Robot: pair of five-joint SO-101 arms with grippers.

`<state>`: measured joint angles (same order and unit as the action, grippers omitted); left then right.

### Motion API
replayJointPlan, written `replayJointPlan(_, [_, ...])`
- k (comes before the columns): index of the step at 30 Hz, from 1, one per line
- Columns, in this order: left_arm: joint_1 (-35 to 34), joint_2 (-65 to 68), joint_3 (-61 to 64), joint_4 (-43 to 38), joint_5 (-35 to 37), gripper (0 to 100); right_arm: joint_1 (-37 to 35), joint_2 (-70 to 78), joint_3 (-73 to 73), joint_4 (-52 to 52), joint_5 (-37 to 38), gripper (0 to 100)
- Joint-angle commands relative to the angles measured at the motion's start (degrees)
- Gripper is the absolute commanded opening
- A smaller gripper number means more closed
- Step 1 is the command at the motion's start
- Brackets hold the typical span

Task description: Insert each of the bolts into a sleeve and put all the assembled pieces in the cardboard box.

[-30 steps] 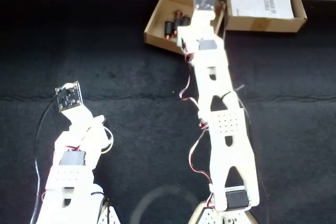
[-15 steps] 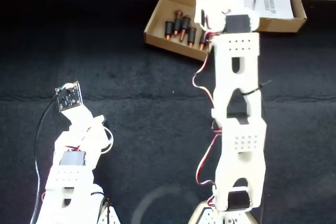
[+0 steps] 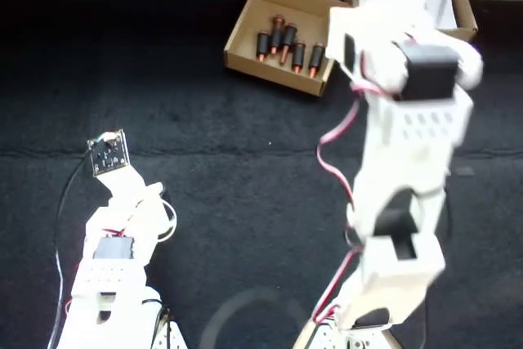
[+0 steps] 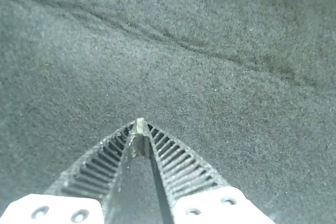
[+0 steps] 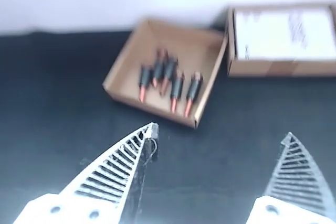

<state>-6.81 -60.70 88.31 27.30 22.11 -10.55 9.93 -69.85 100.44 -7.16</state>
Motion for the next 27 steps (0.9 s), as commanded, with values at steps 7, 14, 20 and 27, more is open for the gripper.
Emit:
replayJointPlan(7, [0.3,-0.8,0.0,-1.1,0.0,1,-9.8,-29.1,11.6,0.7,-0.1,33.3])
replayJointPlan(14, [2.8,-0.9,1.5,-0.9,-2.6,1,-12.4,-51.6,39.2,0.6,-3.7,33.2])
replayJointPlan(20, [2.5,-0.9,0.7,3.2,-13.2,1,-12.4,-67.8,60.4,0.5,-3.7,33.2])
replayJointPlan(27, [2.5,-0.9,-15.0,24.1,-19.7,1,-12.4,-80.3,80.7,0.4,-3.7,33.2])
